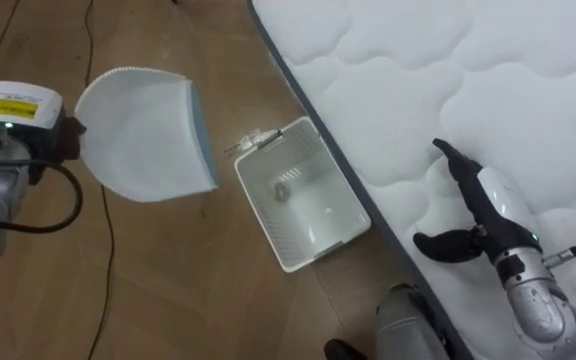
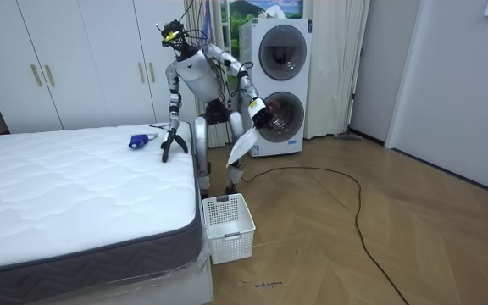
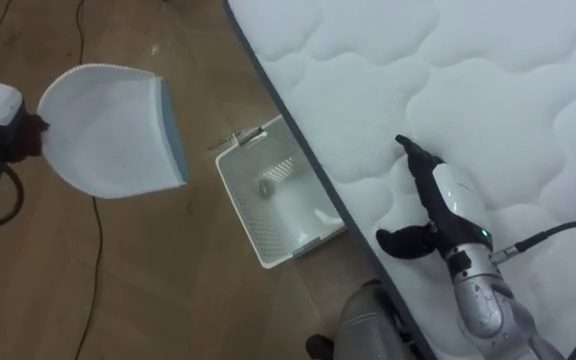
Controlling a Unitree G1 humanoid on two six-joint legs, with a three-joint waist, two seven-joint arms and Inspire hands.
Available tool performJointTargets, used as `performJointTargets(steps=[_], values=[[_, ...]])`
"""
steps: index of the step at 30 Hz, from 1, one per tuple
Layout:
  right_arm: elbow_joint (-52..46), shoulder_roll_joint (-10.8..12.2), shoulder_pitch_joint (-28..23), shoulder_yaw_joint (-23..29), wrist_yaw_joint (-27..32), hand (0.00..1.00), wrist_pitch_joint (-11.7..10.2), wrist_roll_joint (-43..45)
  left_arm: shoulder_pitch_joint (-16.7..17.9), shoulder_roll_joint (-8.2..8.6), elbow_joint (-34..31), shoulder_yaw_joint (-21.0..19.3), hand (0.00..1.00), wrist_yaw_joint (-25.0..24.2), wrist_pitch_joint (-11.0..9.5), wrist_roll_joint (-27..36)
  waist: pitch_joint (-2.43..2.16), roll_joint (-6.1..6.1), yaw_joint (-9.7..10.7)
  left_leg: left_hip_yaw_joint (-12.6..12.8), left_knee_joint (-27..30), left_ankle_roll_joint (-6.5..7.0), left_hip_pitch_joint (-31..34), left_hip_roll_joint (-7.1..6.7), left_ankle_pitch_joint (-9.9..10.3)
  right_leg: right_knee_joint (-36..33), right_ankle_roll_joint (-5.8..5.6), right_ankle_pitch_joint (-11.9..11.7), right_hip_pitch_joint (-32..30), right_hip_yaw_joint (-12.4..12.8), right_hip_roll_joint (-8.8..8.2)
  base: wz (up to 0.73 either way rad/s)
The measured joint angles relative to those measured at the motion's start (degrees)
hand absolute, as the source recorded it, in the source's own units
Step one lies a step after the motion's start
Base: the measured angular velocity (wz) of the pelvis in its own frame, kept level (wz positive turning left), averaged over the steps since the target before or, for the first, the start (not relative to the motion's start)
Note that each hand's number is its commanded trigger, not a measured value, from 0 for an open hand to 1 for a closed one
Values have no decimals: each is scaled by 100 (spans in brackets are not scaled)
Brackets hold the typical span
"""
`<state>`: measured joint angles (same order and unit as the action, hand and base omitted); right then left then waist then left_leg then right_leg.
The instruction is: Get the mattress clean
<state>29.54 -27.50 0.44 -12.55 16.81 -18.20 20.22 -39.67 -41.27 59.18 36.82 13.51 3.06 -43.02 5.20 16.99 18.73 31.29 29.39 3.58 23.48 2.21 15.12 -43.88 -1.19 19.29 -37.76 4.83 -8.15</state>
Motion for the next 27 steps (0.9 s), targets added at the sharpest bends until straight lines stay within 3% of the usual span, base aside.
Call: performJointTargets(steps=[3, 5, 8, 10, 13, 16, 18, 20, 23, 24, 26, 27], values=[[58, 0, -2, -149, 80, 0, -66, 12, 310, 9, -83, -514, 100, 361, -144, 358, -29, -176, -146, -659, 35, -61, -27, -176, 36, -15, -11, -30, 36, 360, 184, -68], [121, 19, -55, -299, 135, 0, -84, 6, 706, 22, -158, -1011, 100, 714, -338, 623, -68, -305, -226, -1081, 165, -196, -82, -185, 134, 25, -9, -49, 146, 575, 374, -72], [295, 68, -136, -369, 200, 0, -88, 12, 1121, 61, -418, -1397, 100, 1059, -535, 914, -149, -440, -314, -1178, 156, -304, -244, -145, 257, 54, -11, -53, 254, 683, 508, -43], [584, 201, -198, -361, 259, 0, -84, 34, 1626, 356, -651, -1875, 100, 1409, -652, 1177, -209, -551, -369, -1210, 141, -298, -462, -103, 283, 207, -43, -84, 520, 823, 616, -26], [864, 334, -219, -347, 379, 0, 13, -38, 2135, 592, -927, -1993, 100, 1596, -742, 1484, -241, -608, -461, -1426, 134, -297, -629, -78, 286, 522, -98, -202, 812, 900, 707, -25], [928, 534, -285, -165, 434, 0, 167, -263, 2362, 755, -1210, -2005, 100, 1769, -864, 1650, -257, -674, -582, -1499, 63, -297, -664, -76, 285, 755, -163, -385, 904, 932, 734, -17], [1037, 625, -333, -131, 437, 0, 229, -346, 2451, 994, -1254, -2027, 100, 1928, -960, 1726, -284, -750, -623, -1579, -2, -294, -786, -98, 287, 899, -201, -454, 1051, 917, 722, -19], [1187, 822, -452, 27, 419, 0, 445, -391, 2646, 1357, -1531, -2164, 100, 2004, -990, 1753, -368, -956, -745, -1495, -172, -287, -1016, -107, 291, 1119, -233, -599, 1207, 900, 745, -35], [1295, 934, -512, 118, 417, 0, 642, -426, 3089, 1583, -2019, -2419, 100, 2011, -1029, 1754, -406, -1108, -885, -1419, -315, -226, -1254, -55, 326, 1458, -218, -902, 1373, 884, 861, -88], [1177, 955, -568, 185, 416, 0, 715, -439, 3371, 1643, -2342, -2502, 100, 2012, -1075, 1770, -413, -1165, -1005, -1422, -428, -214, -1382, -47, 332, 1683, -188, -1143, 1421, 731, 891, -148], [1094, 987, -603, 268, 407, 0, 766, -427, 3699, 1730, -2731, -2582, 100, 2018, -1121, 1768, -397, -1222, -1211, -1411, -668, -173, -1596, -44, 353, 2098, -28, -1613, 1467, 112, 864, -167], [1097, 1037, -614, 303, 388, 0, 789, -441, 3804, 1834, -2912, -2625, 100, 2018, -1124, 1754, -401, -1263, -1305, -1166, -956, -128, -1731, 43, 352, 2399, 126, -1926, 1537, -524, 804, -127]])
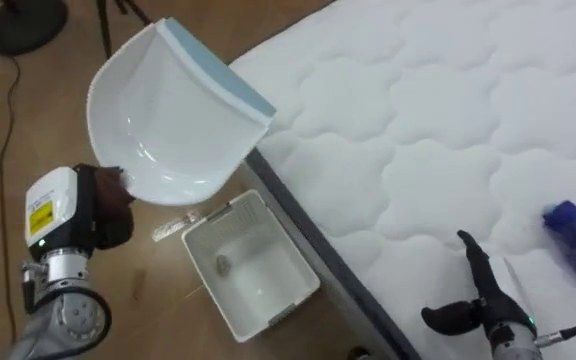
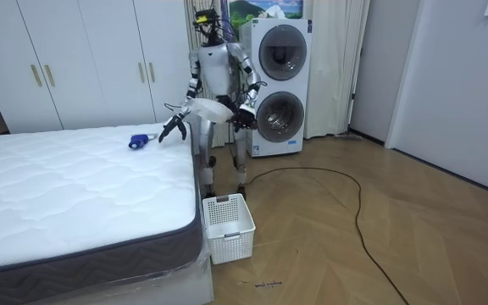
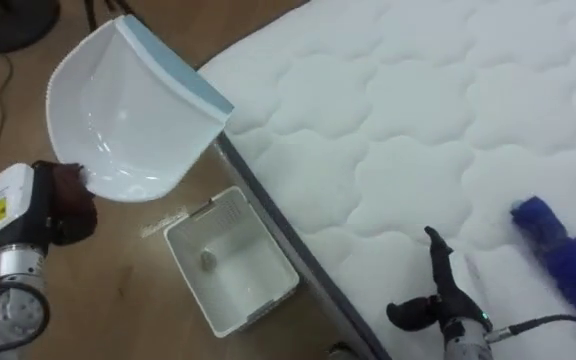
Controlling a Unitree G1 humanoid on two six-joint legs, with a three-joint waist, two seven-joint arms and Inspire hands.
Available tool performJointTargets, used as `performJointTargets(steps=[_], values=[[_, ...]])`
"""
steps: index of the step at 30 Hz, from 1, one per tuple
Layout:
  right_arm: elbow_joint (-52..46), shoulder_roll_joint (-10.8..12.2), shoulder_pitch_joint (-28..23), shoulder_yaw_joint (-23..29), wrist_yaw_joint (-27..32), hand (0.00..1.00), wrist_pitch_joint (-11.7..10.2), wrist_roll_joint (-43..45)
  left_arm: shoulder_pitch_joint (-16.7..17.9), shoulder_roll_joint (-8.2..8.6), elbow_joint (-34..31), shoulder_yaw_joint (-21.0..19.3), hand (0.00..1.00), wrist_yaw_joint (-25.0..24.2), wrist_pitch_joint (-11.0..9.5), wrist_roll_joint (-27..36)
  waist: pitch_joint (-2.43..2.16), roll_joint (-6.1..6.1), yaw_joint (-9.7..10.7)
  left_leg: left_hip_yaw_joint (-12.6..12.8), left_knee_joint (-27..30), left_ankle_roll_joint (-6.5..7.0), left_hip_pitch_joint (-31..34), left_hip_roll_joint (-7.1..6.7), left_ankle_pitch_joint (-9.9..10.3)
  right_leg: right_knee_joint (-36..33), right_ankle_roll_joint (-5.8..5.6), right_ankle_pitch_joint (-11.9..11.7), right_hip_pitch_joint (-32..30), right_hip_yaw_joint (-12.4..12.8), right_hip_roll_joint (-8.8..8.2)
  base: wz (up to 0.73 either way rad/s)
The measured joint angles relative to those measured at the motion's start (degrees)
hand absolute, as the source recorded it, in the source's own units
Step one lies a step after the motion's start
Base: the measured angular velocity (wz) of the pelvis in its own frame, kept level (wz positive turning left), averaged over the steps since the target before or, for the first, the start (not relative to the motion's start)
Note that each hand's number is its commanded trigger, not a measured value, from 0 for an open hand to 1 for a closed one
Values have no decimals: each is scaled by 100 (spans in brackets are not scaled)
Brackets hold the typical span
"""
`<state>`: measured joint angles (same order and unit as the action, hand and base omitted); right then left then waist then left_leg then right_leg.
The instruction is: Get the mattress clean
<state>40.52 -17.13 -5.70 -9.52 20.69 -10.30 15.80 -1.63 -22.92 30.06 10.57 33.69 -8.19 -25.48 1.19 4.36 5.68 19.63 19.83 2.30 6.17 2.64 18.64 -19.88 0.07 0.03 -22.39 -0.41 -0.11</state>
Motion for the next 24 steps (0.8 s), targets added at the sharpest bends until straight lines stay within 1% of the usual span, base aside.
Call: performJointTargets(steps=[1, 2, 3, 4, 5, 6, 7, 8, 9, 10, 11, 12, 13, 14, 15, 16, 17, 18, 19, 20, 21, 23, 24], values=[[-9, 116, -49, 71, -12, 0, 8, -33, 12, 66, -132, -25, 100, -10, -26, -14, -2, -78, -29, 600, -57, 33, -56, 124, -11, -284, 114, 138, -10, -658, -176, -109], [-25, 136, -191, 128, -28, 0, 40, -191, 4, 238, -286, -21, 100, -19, -68, -46, -17, -115, -74, 1022, -182, 38, -155, 184, -72, -997, 130, 546, 30, -1303, -394, -63], [-25, 135, -245, 166, -41, 0, 45, -267, 10, 312, -353, -13, 100, -19, -100, -39, -28, -144, -149, 1244, -304, 39, -239, 175, -129, -1292, 130, 721, 91, -1545, -500, -75], [-24, 125, -262, 193, -57, 0, 50, -413, 12, 403, -441, -14, 100, -17, -144, 15, -27, -189, -276, 1717, -451, 41, -365, 169, -187, -1737, 153, 1036, 310, -1904, -742, -80], [-27, 122, -253, 192, -58, 0, 43, -463, 11, 435, -497, -18, 100, -16, -142, 43, -30, -220, -305, 1929, -452, 45, -399, 170, -189, -1913, 152, 1180, 427, -2026, -863, -107], [-35, 129, -200, 164, -59, 0, 29, -575, 5, 491, -552, -30, 100, -16, -149, 164, -32, -300, -399, 2407, -426, 48, -472, 173, -187, -2051, 133, 1410, 689, -2209, -1117, -120], [-55, 143, -127, 104, -59, 0, 12, -667, 7, 550, -553, -59, 100, -19, -173, 286, 2, -386, -514, 2760, -278, 82, -525, 194, -165, -1868, 85, 1498, 853, -2436, -1318, -129], [-58, 165, -65, 49, -61, 0, 9, -678, 19, 561, -547, -104, 100, -34, -174, 343, 36, -446, -553, 2804, -144, 114, -516, 222, -147, -1722, 61, 1497, 872, -2511, -1298, -158], [-96, 183, 19, -88, -71, 0, -13, -652, 109, 568, -560, -210, 100, -70, -175, 353, 54, -486, -671, 2492, 149, 156, -391, 307, -125, -1271, 96, 1430, 929, -2455, -1062, -188], [-229, 217, 132, -172, -78, 0, -24, -609, 201, 567, -596, -369, 100, -98, -186, 337, 25, -473, -723, 1861, 330, 176, -122, 392, -115, -603, 152, 1263, 1092, -2078, -692, -187], [-336, 230, 136, -176, -77, 0, -27, -619, 186, 560, -600, -420, 100, -125, -194, 337, 24, -481, -722, 1650, 351, 173, -20, 414, -116, -300, 144, 1197, 1137, -1975, -565, -155], [-443, 242, 128, -171, -80, 0, -37, -657, 133, 571, -602, -461, 100, -206, -208, 340, 19, -438, -682, 1648, 304, 120, 6, 593, -116, -227, 215, 1034, 1120, -2108, -461, -76], [-590, 239, -60, -147, -75, 0, -39, -723, 82, 580, -639, -388, 100, -295, -211, 347, -17, -506, -531, 2173, 287, 81, -99, 661, -95, -637, 152, 1258, 1189, -2425, -677, -54], [-665, 230, -233, -129, -69, 0, -42, -799, 87, 590, -718, -260, 100, -320, -246, 354, -47, -596, -461, 2538, 301, 80, -218, 674, -94, -914, -17, 1407, 1321, -2504, -918, -23], [-668, 230, -259, -136, -69, 0, -42, -851, 95, 592, -735, -215, 100, -320, -291, 350, -41, -632, -460, 2678, 345, 80, -262, 693, -93, -925, -46, 1422, 1357, -2489, -1000, -61], [-668, 232, -247, -168, -77, 0, -52, -859, 114, 591, -740, -165, 100, -321, -313, 350, -36, -670, -463, 2886, 479, 73, -291, 772, -88, -764, -77, 1405, 1366, -2450, -1041, -71], [-665, 232, -231, -178, -83, 0, -83, -851, 130, 594, -736, -155, 100, -334, -312, 353, -34, -669, -450, 2911, 526, 72, -291, 805, -88, -683, -77, 1405, 1374, -2466, -1011, -92], [-661, 231, -216, -178, -85, 0, -169, -843, 149, 603, -736, -146, 100, -397, -312, 352, -19, -642, -442, 2915, 580, 58, -294, 866, -80, -553, -62, 1406, 1392, -2497, -948, -84], [-638, 229, -207, -173, -87, 0, -242, -844, 152, 615, -736, -146, 100, -465, -313, 349, 2, -594, -435, 2893, 580, 2, -303, 924, -54, -519, 33, 1393, 1368, -2508, -892, -79], [-619, 228, -210, -173, -88, 0, -258, -847, 154, 624, -736, -131, 100, -488, -313, 349, 9, -562, -403, 2868, 584, -56, -303, 959, -32, -510, 75, 1382, 1351, -2507, -852, -58], [-574, 230, -223, -175, -112, 0, -264, -849, 178, 636, -737, -101, 100, -538, -313, 358, 9, -536, -294, 2853, 581, -78, -296, 986, -44, -494, 149, 1368, 1307, -2466, -801, -35], [-571, 228, -246, -139, -203, 0, -262, -797, 245, 638, -736, -9, 100, -604, -313, 360, -5, -498, -92, 2917, 583, -102, -311, 1044, -108, -463, 195, 1407, 1238, -2279, -679, -33], [-571, 228, -248, -122, -215, 0, -262, -739, 249, 641, -737, 19, 100, -645, -313, 361, -6, -496, -51, 2952, 582, -105, -321, 1061, -131, -458, 224, 1391, 1220, -2234, -651, -38]])
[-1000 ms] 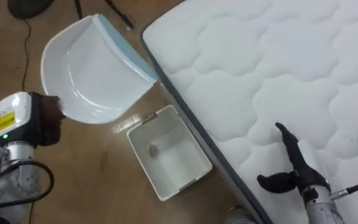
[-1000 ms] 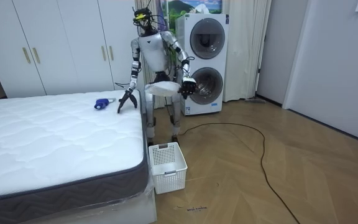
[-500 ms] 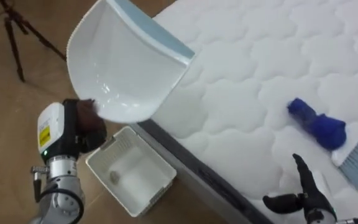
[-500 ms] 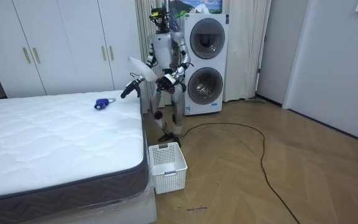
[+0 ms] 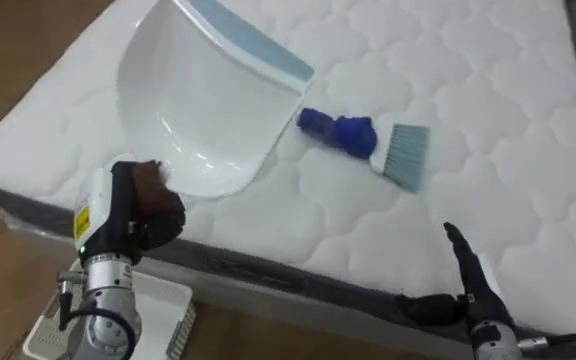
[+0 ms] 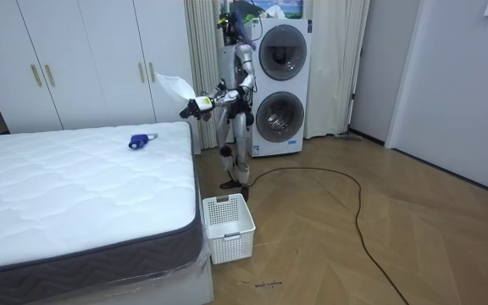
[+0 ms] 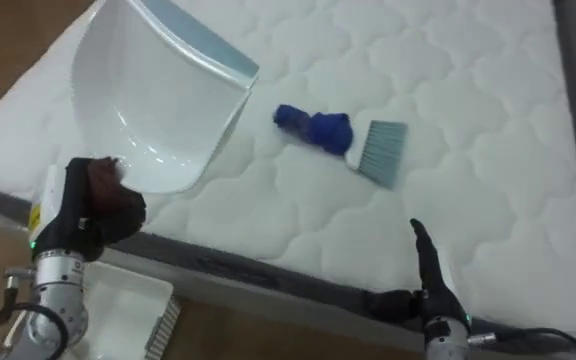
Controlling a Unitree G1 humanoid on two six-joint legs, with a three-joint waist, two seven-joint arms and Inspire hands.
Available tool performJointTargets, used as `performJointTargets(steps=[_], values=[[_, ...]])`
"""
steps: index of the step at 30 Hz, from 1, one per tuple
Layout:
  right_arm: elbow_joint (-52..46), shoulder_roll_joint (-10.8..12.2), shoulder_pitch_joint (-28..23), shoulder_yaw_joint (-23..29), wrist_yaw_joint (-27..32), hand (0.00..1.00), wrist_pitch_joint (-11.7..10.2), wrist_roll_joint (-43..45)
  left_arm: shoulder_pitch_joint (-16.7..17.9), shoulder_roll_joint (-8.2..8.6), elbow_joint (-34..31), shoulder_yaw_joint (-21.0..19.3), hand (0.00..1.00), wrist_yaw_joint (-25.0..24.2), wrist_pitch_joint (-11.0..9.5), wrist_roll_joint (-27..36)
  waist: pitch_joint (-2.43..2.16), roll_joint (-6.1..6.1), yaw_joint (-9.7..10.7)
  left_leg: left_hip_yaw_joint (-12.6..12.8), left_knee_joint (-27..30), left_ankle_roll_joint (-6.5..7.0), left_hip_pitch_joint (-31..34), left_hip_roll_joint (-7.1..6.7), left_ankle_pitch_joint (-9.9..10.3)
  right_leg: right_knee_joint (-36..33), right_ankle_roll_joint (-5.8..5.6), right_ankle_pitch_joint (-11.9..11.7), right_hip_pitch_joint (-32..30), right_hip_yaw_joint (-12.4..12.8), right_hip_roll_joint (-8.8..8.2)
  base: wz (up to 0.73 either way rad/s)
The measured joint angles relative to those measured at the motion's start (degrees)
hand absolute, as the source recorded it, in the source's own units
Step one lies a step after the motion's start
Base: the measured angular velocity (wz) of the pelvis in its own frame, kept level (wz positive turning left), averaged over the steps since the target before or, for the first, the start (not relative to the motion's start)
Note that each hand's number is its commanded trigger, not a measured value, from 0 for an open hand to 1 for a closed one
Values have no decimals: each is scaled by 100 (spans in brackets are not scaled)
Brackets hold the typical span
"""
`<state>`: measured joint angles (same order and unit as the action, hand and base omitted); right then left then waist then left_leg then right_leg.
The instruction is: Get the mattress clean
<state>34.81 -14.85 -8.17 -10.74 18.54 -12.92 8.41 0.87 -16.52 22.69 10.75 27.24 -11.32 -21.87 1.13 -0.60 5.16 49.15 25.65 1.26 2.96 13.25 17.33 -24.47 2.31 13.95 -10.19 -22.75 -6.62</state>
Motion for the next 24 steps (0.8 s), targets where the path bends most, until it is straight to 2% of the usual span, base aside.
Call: performJointTargets(steps=[1, 4, 5, 6, 7, 9, 11, 13, 14, 15, 16, 17, 19, 21, 24], values=[[-5, 2, 1, 66, -36, 0, 0, 115, 14, 11, 0, 53, 100, -75, 0, -2, -5, 8, 21, 73, -3, -15, -24, 31, -38, 3, 51, -29, -45, 113, 55, -42], [-16, 1, -10, 215, -158, 0, -1, 255, 233, 37, 1, 68, 100, -324, 1, -10, -56, 85, 96, 41, 4, -78, -45, 91, -110, 85, 197, -134, -75, 229, 189, -43], [-16, 2, -14, 243, -198, 0, -1, 266, 265, 36, 21, 68, 57, -358, 2, -15, -56, 86, 101, 27, 6, -96, -58, 98, -121, 83, 231, -174, -75, 257, 209, -39], [-16, 2, -34, 287, -268, 0, -1, 266, 279, 37, 99, 80, 6, -446, 7, -15, -57, 87, 122, -46, 7, -129, -63, 104, -145, 84, 278, -180, -73, 304, 250, -26], [-15, -5, -39, 314, -320, 0, 0, 262, 294, 37, 157, 90, 0, -524, 35, -14, -57, 87, 153, -139, 3, -159, -56, 103, -165, 84, 311, -170, -73, 331, 282, -19], [-15, -23, -47, 321, -404, 0, 0, 263, 330, 38, 229, 129, 0, -617, 75, -14, -62, 99, 207, -312, -9, -199, -55, 87, -188, 86, 355, -158, -71, 408, 344, -22], [3, -22, -53, 348, -523, 0, 0, 287, 410, 38, 288, 130, 0, -741, 93, -12, -69, 111, 222, -748, -26, -258, -59, 14, -215, 107, 388, -158, -49, 603, 451, -40], [31, -19, -88, 368, -602, 0, 4, 318, 650, 39, 318, 109, 0, -800, 103, -11, -86, 137, 88, -1869, -107, -358, -77, -226, -292, 159, 410, -161, 34, 1019, 626, -95], [74, -23, -108, 369, -675, 0, 4, 319, 744, 57, 405, 104, 0, -818, 103, -11, -89, 147, 38, -2478, -113, -352, -101, -343, -328, 194, 451, -197, 102, 1223, 701, -100], [114, -23, -126, 368, -728, 0, 10, 318, 780, 72, 480, 104, 0, -844, 105, -11, -89, 148, 5, -2799, -136, -328, -124, -430, -353, 213, 450, -200, 151, 1317, 721, -84], [141, -29, -208, 375, -792, 0, 57, 298, 833, 128, 597, 98, 0, -929, 111, -13, -98, 160, -53, -3382, -236, -341, -162, -588, -397, 259, 441, -216, 219, 1506, 768, -81], [146, -34, -266, 396, -849, 0, 87, 272, 888, 212, 670, 75, 0, -946, 110, -13, -115, 188, -119, -3747, -370, -350, -166, -709, -404, 277, 439, -238, 228, 1694, 834, -85], [233, -5, -269, 393, -953, 0, 115, 248, 915, 240, 843, 68, 0, -965, 107, -8, -128, 217, -229, -3904, -528, -354, -253, -782, -407, 270, 430, -267, 223, 2011, 935, -87], [326, -6, -266, 397, -1001, 0, 130, 260, 912, 240, 1030, 13, 0, -988, 101, 7, -131, 216, -270, -3996, -743, -362, -485, -813, -402, 271, 414, -283, 232, 2204, 1013, -77], [666, -1, -272, 452, -1005, 0, 140, 321, 901, 240, 1565, -148, 0, -996, 96, 225, -117, 165, -202, -4002, -1038, -378, -802, -806, -393, 393, 408, -300, 404, 2261, 1078, -30]])
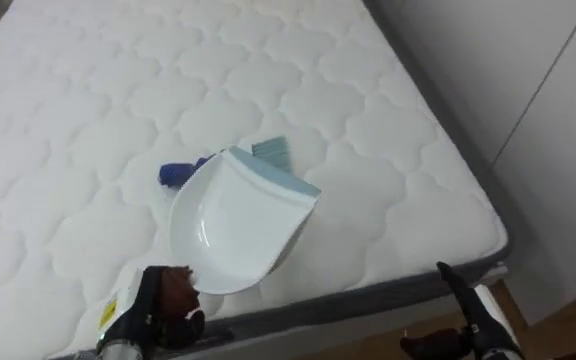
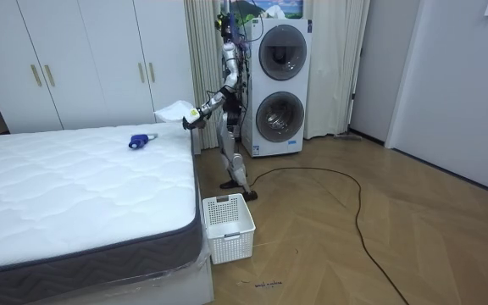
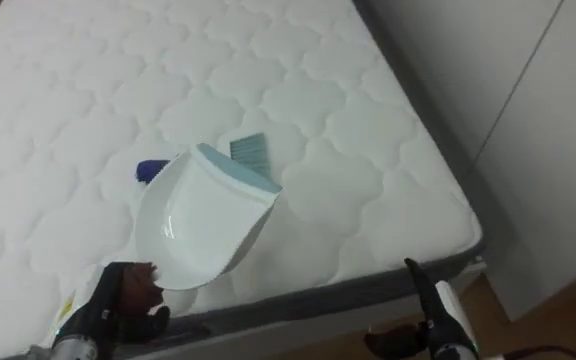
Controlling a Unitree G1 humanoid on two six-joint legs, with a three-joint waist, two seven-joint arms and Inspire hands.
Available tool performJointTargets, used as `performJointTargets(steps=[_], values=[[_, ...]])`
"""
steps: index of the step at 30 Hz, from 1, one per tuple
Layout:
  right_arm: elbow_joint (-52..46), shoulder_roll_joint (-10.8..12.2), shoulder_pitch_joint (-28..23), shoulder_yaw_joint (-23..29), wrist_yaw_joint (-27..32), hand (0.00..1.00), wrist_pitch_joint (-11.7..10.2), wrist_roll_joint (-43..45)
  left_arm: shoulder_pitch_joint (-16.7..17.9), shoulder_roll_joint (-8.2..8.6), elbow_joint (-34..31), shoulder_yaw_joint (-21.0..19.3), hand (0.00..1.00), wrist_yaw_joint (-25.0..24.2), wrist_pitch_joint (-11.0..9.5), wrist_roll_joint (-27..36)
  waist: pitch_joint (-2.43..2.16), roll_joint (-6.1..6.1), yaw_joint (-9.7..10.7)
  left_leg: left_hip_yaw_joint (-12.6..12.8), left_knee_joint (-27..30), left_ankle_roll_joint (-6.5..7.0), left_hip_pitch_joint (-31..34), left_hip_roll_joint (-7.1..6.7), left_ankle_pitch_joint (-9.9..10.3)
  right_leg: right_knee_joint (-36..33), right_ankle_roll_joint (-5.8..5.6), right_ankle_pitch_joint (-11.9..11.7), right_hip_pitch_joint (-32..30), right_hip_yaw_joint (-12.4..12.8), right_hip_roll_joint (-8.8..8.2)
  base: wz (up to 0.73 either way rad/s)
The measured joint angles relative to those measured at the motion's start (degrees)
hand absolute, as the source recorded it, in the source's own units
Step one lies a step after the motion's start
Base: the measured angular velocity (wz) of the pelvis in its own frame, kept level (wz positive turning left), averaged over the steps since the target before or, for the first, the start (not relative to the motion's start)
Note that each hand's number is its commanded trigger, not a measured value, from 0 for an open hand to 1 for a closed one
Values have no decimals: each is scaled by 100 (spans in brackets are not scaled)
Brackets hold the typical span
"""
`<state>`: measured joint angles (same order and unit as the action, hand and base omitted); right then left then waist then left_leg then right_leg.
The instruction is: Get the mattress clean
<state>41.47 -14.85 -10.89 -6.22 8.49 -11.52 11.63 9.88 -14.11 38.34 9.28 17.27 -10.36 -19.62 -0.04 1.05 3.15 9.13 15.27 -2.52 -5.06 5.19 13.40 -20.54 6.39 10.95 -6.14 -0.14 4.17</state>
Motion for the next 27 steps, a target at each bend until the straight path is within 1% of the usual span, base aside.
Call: performJointTargets(steps=[1, 2, 3, 4, 5, 6, 8, 9, 11, 13, 15, 17, 18, 19, 21, 22, 23, 24, 26, 27], values=[[162, 2, -33, 87, -3, 0, 50, -7, 8, -2, 144, -64, 0, -9, 24, 28, 5, -43, 0, 11, -13, -10, -65, 6, 7, 46, -2, 2, 59, 0, 6, 0], [238, 1, -52, 135, 1, 0, 73, -9, 13, -3, 203, -85, 0, -24, 46, 94, 11, -57, 0, 5, -24, -11, -80, 8, 7, 89, -6, -2, 97, -11, 8, 5], [321, -1, -98, 201, 7, 0, 155, 5, 28, -4, 332, -133, 0, -66, 80, 264, 16, -66, -26, 9, -86, -12, -138, 9, 8, 119, -9, -1, 135, -14, 14, 4], [335, 5, -145, 242, 9, 0, 198, 31, 59, -1, 460, -207, 0, -120, 119, 427, 17, -66, -41, 9, -146, -12, -171, 12, 7, 163, -12, -3, 165, -13, 23, 4], [405, 19, -171, 252, 12, 0, 214, 40, 83, 7, 606, -311, 0, -168, 166, 506, 29, -68, -52, 10, -201, -12, -230, 15, 7, 195, -17, -4, 209, -12, 35, 0], [490, 28, -167, 251, 11, 0, 222, 34, 98, 12, 701, -357, 0, -181, 178, 546, 30, -66, -72, 11, -231, -12, -267, 16, 7, 207, -20, -2, 236, -1, 42, 0], [743, 40, -191, 253, 10, 0, 296, -5, 140, 20, 1140, -486, 0, -270, 221, 666, 40, -43, -168, -15, -313, -11, -409, 19, 8, 307, -29, -3, 376, 28, 60, -5], [784, 40, -199, 255, 10, 0, 305, -6, 159, 19, 1214, -520, 0, -285, 248, 670, 44, -37, -188, -22, -336, -11, -430, 18, 8, 320, -32, -2, 395, 28, 61, 0], [940, 51, -198, 258, 12, 0, 320, -6, 223, 37, 1482, -643, 0, -312, 279, 795, 38, -19, -199, -42, -406, -11, -470, 21, 7, 400, -55, -17, 454, 12, 70, 9], [1236, 108, -181, 311, 12, 0, 352, 21, 292, 87, 1827, -815, 0, -342, 298, 1025, 36, -21, -217, -52, -406, -11, -491, 15, 8, 507, -82, -40, 522, -61, 48, 15], [1398, 141, -166, 317, 7, 0, 410, 169, 369, 158, 2046, -1115, 0, -392, 332, 1030, 32, -32, -225, -49, -419, -11, -507, 4, 8, 522, -90, -35, 568, -124, 25, 12], [1451, 183, -178, 323, -6, 0, 546, 390, 422, 179, 2259, -1249, 0, -421, 478, 1040, 36, -48, -219, -47, -453, -11, -523, -1, 8, 558, -106, -34, 616, -171, 4, 18], [1471, 189, -178, 326, -23, 0, 558, 439, 439, 187, 2296, -1286, 0, -433, 514, 1031, 35, -52, -229, -46, -464, -11, -537, -1, 8, 564, -108, -36, 631, -177, 4, 9], [1487, 193, -173, 327, -111, 0, 615, 474, 480, 209, 2374, -1375, 0, -449, 571, 1002, 35, -61, -260, -45, -476, -11, -563, -1, 8, 576, -111, -37, 648, -187, 4, 0], [1645, 224, -133, 353, -174, 0, 671, 488, 506, 217, 2495, -1379, 0, -456, 699, 997, 36, -93, -303, -45, -478, -12, -576, -3, 8, 584, -119, -33, 699, -221, -6, 10], [1735, 271, -128, 385, -178, 0, 750, 499, 543, 233, 2556, -1379, 0, -460, 779, 992, 29, -107, -326, -46, -478, -12, -594, -3, 9, 587, -124, -30, 728, -242, -17, 16], [1780, 291, -129, 387, -180, 0, 778, 512, 546, 243, 2586, -1379, 0, -463, 810, 991, 33, -130, -337, -46, -480, -13, -606, -4, 10, 585, -128, -27, 732, -248, -21, 15], [1947, 334, -120, 389, -187, 0, 799, 578, 598, 269, 2588, -1380, 0, -493, 885, 988, 22, -135, -344, -49, -482, -15, -632, -3, 11, 584, -129, -27, 767, -272, -29, 14], [2127, 374, -106, 386, -221, 0, 914, 583, 631, 327, 2588, -1385, 0, -548, 1004, 970, 24, -153, -365, -66, -480, -34, -663, -4, 27, 576, -151, -8, 819, -305, -40, 19], [2168, 380, -131, 381, -248, 0, 1029, 581, 633, 380, 2591, -1386, 0, -567, 1080, 934, 22, -137, -371, -73, -479, -57, -649, -4, 48, 564, -174, 11, 816, -311, -40, 20]])
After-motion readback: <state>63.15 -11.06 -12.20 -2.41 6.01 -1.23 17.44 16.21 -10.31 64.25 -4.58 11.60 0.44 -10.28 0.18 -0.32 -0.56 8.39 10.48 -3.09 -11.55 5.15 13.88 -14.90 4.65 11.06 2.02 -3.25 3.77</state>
